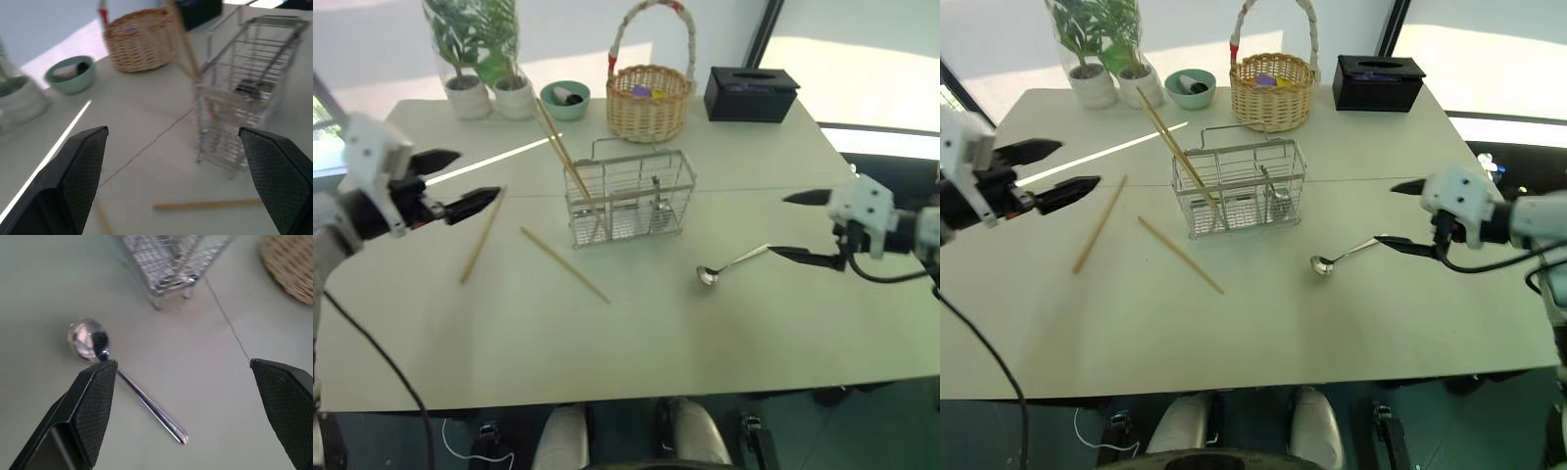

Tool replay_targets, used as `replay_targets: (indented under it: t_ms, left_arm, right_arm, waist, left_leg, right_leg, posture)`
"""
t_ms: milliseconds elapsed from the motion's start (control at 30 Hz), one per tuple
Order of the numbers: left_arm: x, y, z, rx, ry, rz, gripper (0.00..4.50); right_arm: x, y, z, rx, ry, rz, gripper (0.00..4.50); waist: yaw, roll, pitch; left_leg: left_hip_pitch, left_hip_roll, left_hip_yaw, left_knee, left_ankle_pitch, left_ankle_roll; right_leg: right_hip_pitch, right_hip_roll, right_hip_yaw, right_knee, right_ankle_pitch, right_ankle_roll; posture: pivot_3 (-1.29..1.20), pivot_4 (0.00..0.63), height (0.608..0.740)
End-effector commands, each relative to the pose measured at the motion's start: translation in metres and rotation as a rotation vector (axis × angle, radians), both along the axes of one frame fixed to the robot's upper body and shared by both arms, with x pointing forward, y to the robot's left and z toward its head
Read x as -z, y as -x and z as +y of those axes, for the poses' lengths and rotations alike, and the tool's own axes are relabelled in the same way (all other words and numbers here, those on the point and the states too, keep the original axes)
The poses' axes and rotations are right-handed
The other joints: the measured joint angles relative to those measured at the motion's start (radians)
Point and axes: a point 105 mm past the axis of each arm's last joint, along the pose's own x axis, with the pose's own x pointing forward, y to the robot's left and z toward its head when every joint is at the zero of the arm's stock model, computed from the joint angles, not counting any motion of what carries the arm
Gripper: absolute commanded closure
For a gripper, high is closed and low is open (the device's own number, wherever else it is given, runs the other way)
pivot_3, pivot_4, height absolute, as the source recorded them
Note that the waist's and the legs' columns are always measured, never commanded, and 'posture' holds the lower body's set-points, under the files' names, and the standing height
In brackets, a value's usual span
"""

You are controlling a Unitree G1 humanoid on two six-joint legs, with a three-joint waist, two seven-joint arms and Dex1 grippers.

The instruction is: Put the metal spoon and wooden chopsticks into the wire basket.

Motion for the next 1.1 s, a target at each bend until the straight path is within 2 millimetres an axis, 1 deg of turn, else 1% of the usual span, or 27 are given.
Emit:
replay_targets:
  t_ms: [33, 100, 167, 233, 300, 367, 533, 633, 800, 900, 1000, 1100]
  left_arm:
    - [-0.006, 0.004, -0.035, 0.21, -0.053, 0.002, 0.0]
    - [-0.007, 0.003, -0.056, 0.315, -0.059, 0.009, 0.0]
    - [-0.006, 0.002, -0.069, 0.371, -0.058, 0.024, 0.0]
    - [0.001, 0.009, -0.084, 0.46, -0.077, 0.069, 0.0]
    - [0.009, 0.016, -0.093, 0.536, -0.101, 0.117, 0.0]
    - [0.015, 0.019, -0.096, 0.575, -0.117, 0.151, 0.0]
    - [0.021, 0.023, -0.105, 0.641, -0.135, 0.229, 0.0]
    - [0.023, 0.026, -0.107, 0.676, -0.171, 0.239, 0.0]
    - [0.018, 0.024, -0.111, 0.674, -0.163, 0.227, 0.0]
    - [0.016, 0.025, -0.11, 0.68, -0.164, 0.232, 0.0]
    - [0.016, 0.026, -0.11, 0.681, -0.167, 0.236, 0.0]
    - [0.016, 0.026, -0.109, 0.675, -0.17, 0.232, 0.0]
  right_arm:
    - [0.01, -0.009, 0.012, -0.15, 0.152, 0.043, 0.01]
    - [0.02, -0.016, 0.019, -0.229, 0.232, 0.075, 0.01]
    - [0.026, -0.023, 0.023, -0.262, 0.269, 0.087, 0.01]
    - [0.036, -0.031, 0.025, -0.285, 0.318, 0.097, 0.01]
    - [0.044, -0.037, 0.026, -0.299, 0.353, 0.109, 0.01]
    - [0.05, -0.043, 0.026, -0.299, 0.372, 0.122, 0.01]
    - [0.063, -0.05, 0.026, -0.31, 0.437, 0.159, 0.01]
    - [0.074, -0.049, 0.023, -0.311, 0.459, 0.211, 0.01]
    - [0.09, -0.045, 0.025, -0.325, 0.459, 0.264, 0.01]
    - [0.1, -0.039, 0.024, -0.34, 0.459, 0.302, 0.83]
    - [0.106, -0.036, 0.024, -0.344, 0.444, 0.323, 2.35]
    - [0.11, -0.034, 0.025, -0.349, 0.436, 0.333, 3.96]
  waist:
    - [-0.001, 0.0, 0.0]
    - [-0.003, -0.001, 0.0]
    - [-0.003, -0.001, 0.0]
    - [-0.003, 0.0, 0.0]
    - [-0.004, 0.0, 0.001]
    - [-0.005, 0.0, 0.001]
    - [-0.006, 0.001, 0.001]
    - [-0.006, 0.001, 0.001]
    - [-0.009, -0.001, 0.001]
    - [-0.016, -0.001, 0.001]
    - [-0.024, -0.002, 0.001]
    - [-0.027, -0.002, 0.002]
  left_leg:
    - [0.0, 0.0, 0.0, 0.0, 0.0, 0.0]
    - [0.001, 0.0, 0.0, 0.0, 0.0, 0.0]
    - [0.001, 0.0, 0.0, 0.0, 0.0, 0.0]
    - [0.0, 0.0, 0.0, 0.001, 0.0, 0.0]
    - [0.0, 0.0, 0.001, 0.001, 0.001, -0.002]
    - [0.0, 0.0, 0.001, 0.001, 0.004, -0.007]
    - [0.0, 0.0, 0.001, 0.001, 0.004, -0.007]
    - [0.0, 0.0, 0.001, 0.001, 0.005, -0.007]
    - [0.001, 0.0, 0.001, 0.002, 0.005, -0.008]
    - [0.003, 0.0, 0.0, 0.002, 0.005, -0.008]
    - [0.008, 0.0, 0.0, 0.002, 0.004, -0.006]
    - [0.017, 0.0, 0.0, 0.001, 0.004, -0.006]
  right_leg:
    - [0.0, 0.0, 0.0, 0.0, 0.0, 0.0]
    - [0.001, 0.0, 0.0, 0.0, 0.0, 0.001]
    - [0.001, 0.001, 0.0, 0.0, 0.002, 0.003]
    - [0.001, 0.001, 0.0, 0.0, 0.002, 0.004]
    - [0.001, 0.001, 0.001, 0.0, 0.002, 0.005]
    - [0.001, 0.001, 0.001, 0.0, 0.002, 0.005]
    - [0.001, 0.001, 0.001, 0.001, 0.002, 0.005]
    - [0.001, 0.001, 0.002, 0.002, 0.002, 0.005]
    - [0.001, 0.001, 0.002, 0.004, 0.002, 0.005]
    - [0.002, 0.001, 0.003, 0.01, 0.002, 0.005]
    - [0.005, 0.001, 0.003, 0.01, 0.002, 0.006]
    - [0.012, 0.001, 0.004, 0.011, 0.0, 0.007]
  posture:
    - [0.0, 0.15, 0.717]
    - [0.0, 0.15, 0.717]
    - [0.0, 0.15, 0.717]
    - [0.0, 0.15, 0.717]
    - [0.0, 0.15, 0.717]
    - [0.0, 0.15, 0.717]
    - [0.0, 0.15, 0.717]
    - [0.0, 0.15, 0.717]
    - [0.0, 0.15, 0.717]
    - [0.0, 0.15, 0.717]
    - [0.0, 0.15, 0.717]
    - [0.0, 0.15, 0.717]
